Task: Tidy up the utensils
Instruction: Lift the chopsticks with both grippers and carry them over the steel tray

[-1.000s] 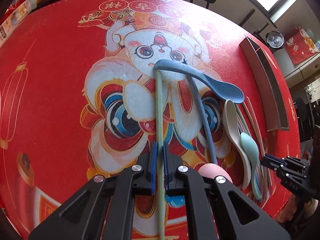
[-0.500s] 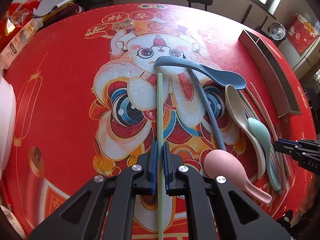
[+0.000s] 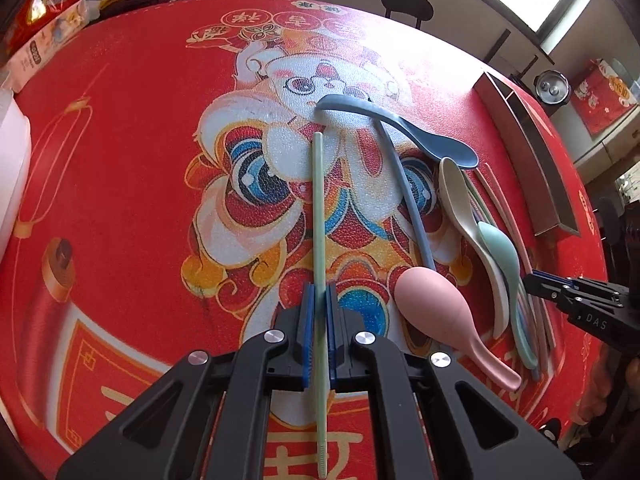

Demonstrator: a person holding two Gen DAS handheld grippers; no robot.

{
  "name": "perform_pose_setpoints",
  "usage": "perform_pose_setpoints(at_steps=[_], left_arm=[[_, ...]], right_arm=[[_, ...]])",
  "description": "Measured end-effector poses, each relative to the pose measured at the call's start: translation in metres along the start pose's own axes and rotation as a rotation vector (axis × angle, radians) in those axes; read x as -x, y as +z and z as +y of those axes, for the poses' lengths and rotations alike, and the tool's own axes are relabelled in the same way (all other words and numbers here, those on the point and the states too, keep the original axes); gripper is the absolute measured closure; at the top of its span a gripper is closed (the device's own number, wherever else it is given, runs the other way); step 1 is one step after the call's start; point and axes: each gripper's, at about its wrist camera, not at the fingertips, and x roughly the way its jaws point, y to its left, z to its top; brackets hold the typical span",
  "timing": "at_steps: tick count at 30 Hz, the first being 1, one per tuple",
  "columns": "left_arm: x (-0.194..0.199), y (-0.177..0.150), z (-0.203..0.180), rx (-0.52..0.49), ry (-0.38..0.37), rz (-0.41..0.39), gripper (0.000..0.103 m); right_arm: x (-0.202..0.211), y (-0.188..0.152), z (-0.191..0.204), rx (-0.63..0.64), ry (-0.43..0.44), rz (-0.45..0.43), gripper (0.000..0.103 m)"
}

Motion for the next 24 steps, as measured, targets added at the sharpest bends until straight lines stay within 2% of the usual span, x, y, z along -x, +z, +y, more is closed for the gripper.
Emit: perform_pose_setpoints(at_steps=[3,10,14,17,24], left_arm=[[0.001,-0.003,-0.001,-0.002,-0.009,0.003,0.097],[0.001,-0.009,-0.011,-0.052,0.051,-0.035,0.097],[0.001,-0.011,-0.011,-0.06,0.059,-0.054,0.097],[0.002,-0.012,-0.009,-0.04,0.045,-0.051,0.097],[0.028,-0.005,-0.001,0.04,-0.042,-0.064,0.097]], right_arm=[[-0.001,0.001,0.001,0.008,-0.01,0.0,0.096],[-0.001,0.002,0.004,0.018,-0.022,-0.021,0.096],[-0.001,0.001,0.007,0.03,-0.034,-0.034,0.096],[0.0,0.001,0.007,0.031,-0.028,-0.037,0.097],[0.019,0.001,0.007,0.007,0.036,-0.072,0.097]])
